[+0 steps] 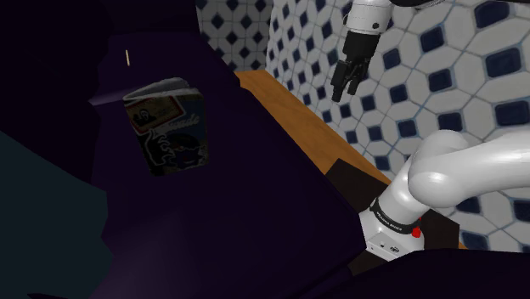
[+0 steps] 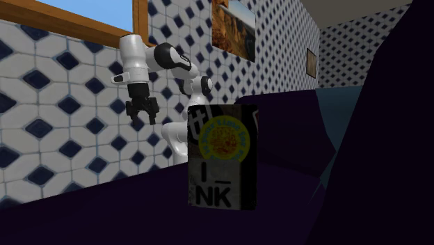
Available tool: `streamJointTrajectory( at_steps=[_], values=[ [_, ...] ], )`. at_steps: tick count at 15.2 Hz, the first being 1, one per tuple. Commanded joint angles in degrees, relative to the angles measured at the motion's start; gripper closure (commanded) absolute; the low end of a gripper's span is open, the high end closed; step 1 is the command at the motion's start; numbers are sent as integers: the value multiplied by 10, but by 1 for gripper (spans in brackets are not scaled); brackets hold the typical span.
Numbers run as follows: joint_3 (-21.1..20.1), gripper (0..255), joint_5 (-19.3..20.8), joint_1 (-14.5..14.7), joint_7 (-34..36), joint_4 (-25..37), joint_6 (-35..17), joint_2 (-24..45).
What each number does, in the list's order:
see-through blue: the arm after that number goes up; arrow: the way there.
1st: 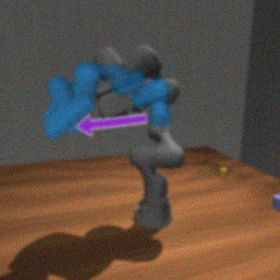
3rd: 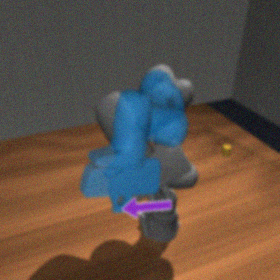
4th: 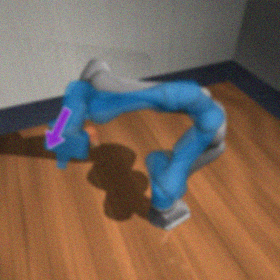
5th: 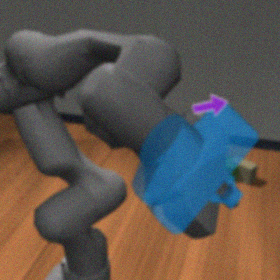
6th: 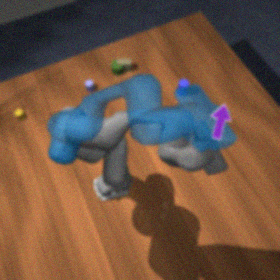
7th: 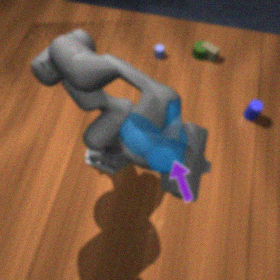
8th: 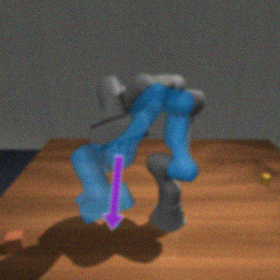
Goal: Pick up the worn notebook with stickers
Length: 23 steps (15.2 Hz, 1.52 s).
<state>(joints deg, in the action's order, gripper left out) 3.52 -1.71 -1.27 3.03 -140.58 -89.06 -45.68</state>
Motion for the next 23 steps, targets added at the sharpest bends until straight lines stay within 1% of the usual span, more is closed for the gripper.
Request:
streamJointTrajectory(
  at_steps=[1, 7, 12, 18, 23],
  values=[
    [0, 0, 0, 0, 0, 0, 0, 0],
    [-48, 0, -28, 44, 8, 71, -33, 89],
    [-88, 0, -40, 73, 15, 141, -50, 164],
    [-135, 0, -39, 103, 26, 237, -59, 255],
    [-174, 0, -26, 126, 38, 328, -57, 333]
  ],
)
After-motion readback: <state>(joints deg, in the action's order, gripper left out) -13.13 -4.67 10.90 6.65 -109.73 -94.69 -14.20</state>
